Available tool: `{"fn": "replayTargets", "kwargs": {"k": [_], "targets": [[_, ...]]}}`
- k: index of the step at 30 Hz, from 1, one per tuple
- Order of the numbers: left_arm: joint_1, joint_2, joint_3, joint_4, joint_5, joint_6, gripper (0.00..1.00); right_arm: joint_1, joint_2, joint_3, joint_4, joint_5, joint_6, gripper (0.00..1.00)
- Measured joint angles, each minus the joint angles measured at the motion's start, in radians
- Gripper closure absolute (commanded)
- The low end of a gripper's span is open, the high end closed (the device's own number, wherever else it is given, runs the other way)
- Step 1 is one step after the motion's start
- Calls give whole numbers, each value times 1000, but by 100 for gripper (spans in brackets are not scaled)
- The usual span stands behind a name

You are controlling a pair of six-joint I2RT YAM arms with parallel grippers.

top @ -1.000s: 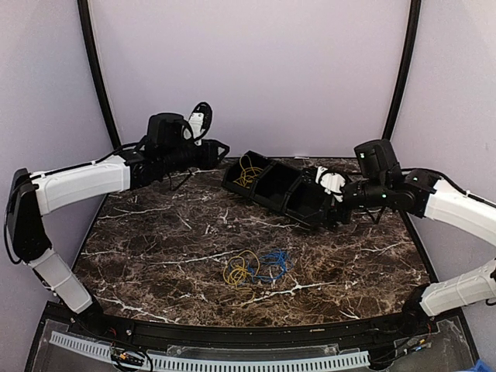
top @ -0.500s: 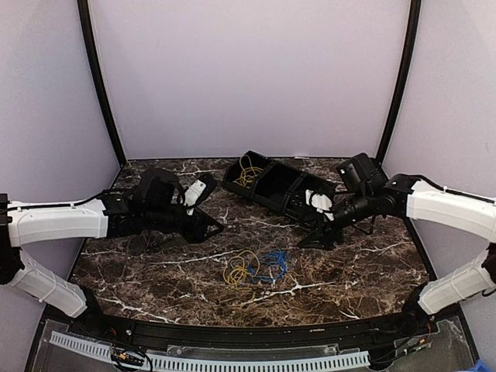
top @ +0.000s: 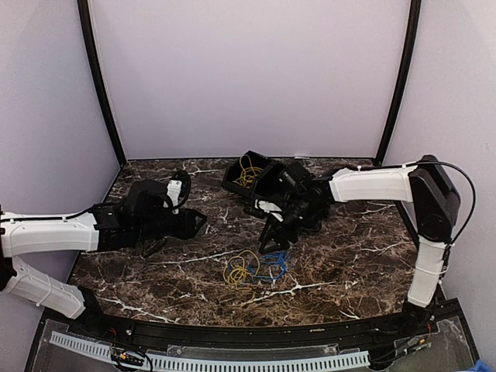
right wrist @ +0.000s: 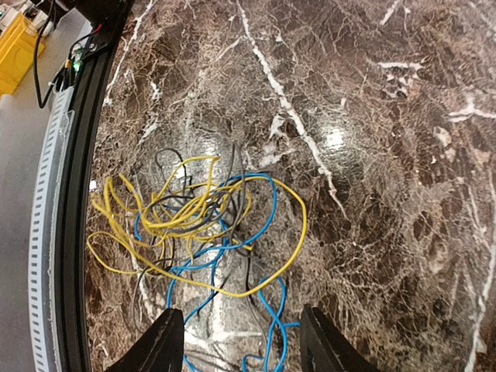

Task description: Untangle the cables

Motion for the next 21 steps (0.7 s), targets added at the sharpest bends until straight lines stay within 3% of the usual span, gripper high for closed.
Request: {"fn": "replayTargets", "kwargs": {"k": [5,12,21], "targets": [[0,0,-24,24,-98,-79,56,12,137,94,-38,-34,35,46],[0,-10,-55,43,-130,-119,55,23,253,213,-80,-40,92,54],[0,-46,-98,93,-129,-119,55,27,316,251,-122,-39,124,97]]}}
